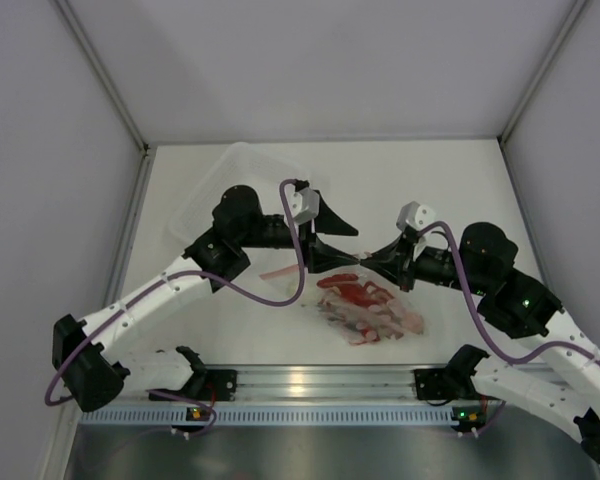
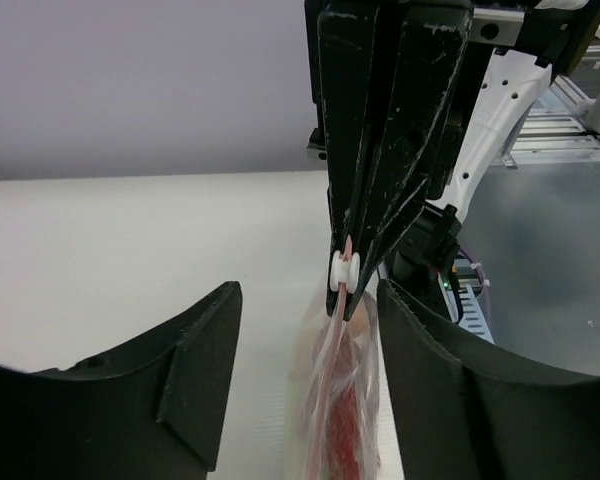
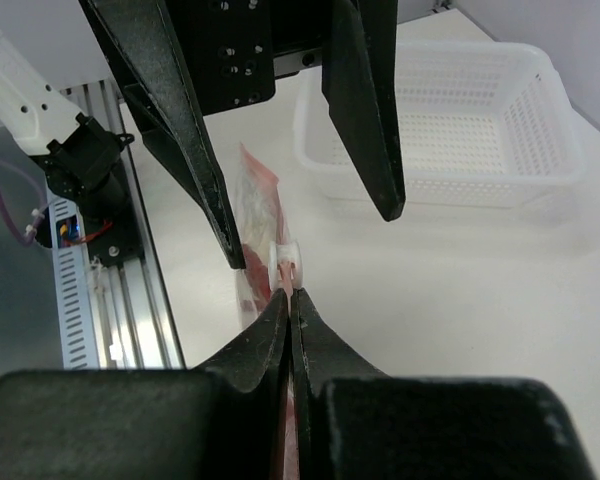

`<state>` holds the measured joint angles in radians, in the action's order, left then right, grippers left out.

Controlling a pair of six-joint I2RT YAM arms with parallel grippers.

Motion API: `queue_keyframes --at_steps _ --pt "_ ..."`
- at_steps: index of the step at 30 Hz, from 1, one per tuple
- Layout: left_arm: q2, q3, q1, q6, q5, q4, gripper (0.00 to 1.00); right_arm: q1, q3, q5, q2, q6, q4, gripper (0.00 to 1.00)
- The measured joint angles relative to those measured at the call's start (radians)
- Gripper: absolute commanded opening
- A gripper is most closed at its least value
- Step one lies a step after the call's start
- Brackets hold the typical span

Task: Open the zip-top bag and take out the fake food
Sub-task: Pick up the zipper food storage bag at the center of the board, then unzip the zipper food storage bag at the center of the board.

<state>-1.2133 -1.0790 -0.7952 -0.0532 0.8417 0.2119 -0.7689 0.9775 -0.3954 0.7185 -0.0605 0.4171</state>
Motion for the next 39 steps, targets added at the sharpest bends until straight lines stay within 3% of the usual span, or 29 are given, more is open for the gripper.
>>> queue_keyframes --at_steps 7,8,9,13,15,16,29,35,39 --pt "-0.034 -0.042 -0.011 -0.012 0.031 0.005 0.43 0.000 0.000 -0.020 0.005 0.000 -0.001 0.00" --pt "-0.039 -0.043 -0.012 -0.015 0.039 0.005 0.38 0.000 0.000 -0.021 0.004 0.000 -0.001 0.00" --pt "-0.042 -0.043 -0.013 -0.019 0.046 0.005 0.27 0.000 -0.001 -0.021 0.004 0.000 -0.001 0.00" --pt "-0.046 -0.044 -0.019 -0.023 0.069 0.005 0.28 0.000 -0.002 -0.018 0.003 0.000 -0.002 0.00" --pt "-0.046 -0.044 -0.019 -0.023 0.074 0.005 0.15 0.000 -0.002 -0.018 0.002 0.001 -0.003 0.00" --pt "-0.047 -0.044 -0.019 -0.026 0.077 0.004 0.00 0.000 -0.002 -0.016 0.002 0.001 -0.003 0.00" --pt "-0.047 -0.022 -0.004 0.026 0.013 -0.011 0.00 0.000 -0.031 0.174 -0.080 0.015 -0.005 0.00" --pt "0.008 0.049 0.017 0.078 -0.117 -0.057 0.00 0.000 -0.036 0.293 -0.117 0.034 0.006 0.00" --pt "0.061 0.131 0.087 0.069 -0.184 -0.068 0.00 0.000 -0.036 0.402 -0.153 0.046 0.018 0.00"
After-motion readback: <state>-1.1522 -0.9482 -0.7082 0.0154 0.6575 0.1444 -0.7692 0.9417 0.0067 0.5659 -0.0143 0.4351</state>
